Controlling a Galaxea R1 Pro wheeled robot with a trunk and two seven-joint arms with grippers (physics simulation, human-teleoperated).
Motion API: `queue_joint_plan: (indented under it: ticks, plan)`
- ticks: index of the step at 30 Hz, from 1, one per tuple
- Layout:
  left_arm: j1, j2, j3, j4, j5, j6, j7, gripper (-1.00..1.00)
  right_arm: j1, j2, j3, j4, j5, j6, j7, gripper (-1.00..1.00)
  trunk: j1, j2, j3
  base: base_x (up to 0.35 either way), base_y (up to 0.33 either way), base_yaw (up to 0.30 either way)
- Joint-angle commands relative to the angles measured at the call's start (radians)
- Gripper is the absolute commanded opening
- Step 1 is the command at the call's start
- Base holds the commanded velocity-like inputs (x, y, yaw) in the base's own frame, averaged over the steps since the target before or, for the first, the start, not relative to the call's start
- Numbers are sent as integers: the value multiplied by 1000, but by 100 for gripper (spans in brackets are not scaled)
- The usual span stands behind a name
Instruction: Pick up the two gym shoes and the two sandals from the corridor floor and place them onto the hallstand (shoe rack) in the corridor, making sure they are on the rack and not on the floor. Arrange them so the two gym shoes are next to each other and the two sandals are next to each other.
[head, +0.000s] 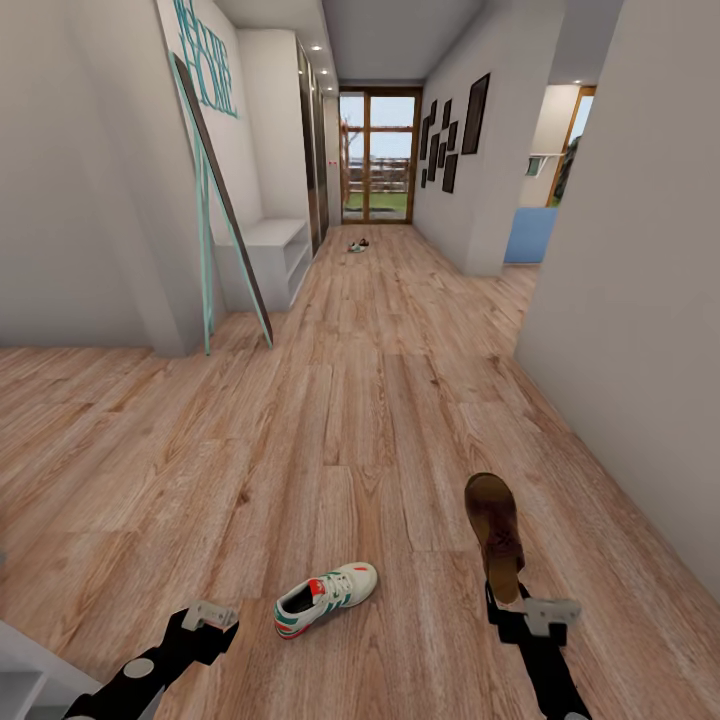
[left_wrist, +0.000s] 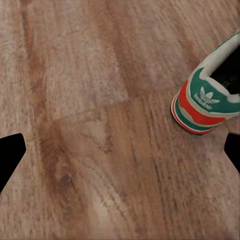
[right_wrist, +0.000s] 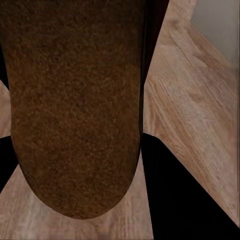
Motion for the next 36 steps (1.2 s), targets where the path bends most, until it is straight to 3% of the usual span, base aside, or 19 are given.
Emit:
queue_joint_plan:
  ticks: [1, 6, 10, 13, 18, 28, 36]
  plan:
    - [0, 0, 7, 0, -9, -4, -5, 100, 0, 0, 1, -26, 5, 28, -7, -100, 0, 0, -1, 0, 0, 0]
    - [7, -1, 5, -4, -11, -10, -5, 100, -13, 1, 3, -219, 3, 341, -4, -100, 0, 0, -1, 0, 0, 0]
    - [8, -1, 9, -8, -9, -11, -4, 100, -78, 3, 6, -331, 3, 541, -4, -100, 0, 0, -1, 76, 0, 0]
    - [8, -1, 11, -8, -8, -11, -4, 100, -105, 2, 2, -380, 3, 643, -4, -100, 0, 0, -1, 254, 0, 0]
    - [8, -3, 11, -9, -8, -11, -4, 100, -116, 3, 5, -395, 6, 696, -3, -100, 0, 0, -1, 318, 0, 0]
    - [8, -9, 9, -9, -9, -12, -4, 100, -119, 2, 6, -398, 8, 707, -3, -100, 0, 0, -1, 325, 0, -92]
    - [11, -12, 1, -9, -13, -11, -4, 100, -119, 9, 7, -400, 8, 707, -4, -100, 0, 0, -1, 62, 0, -88]
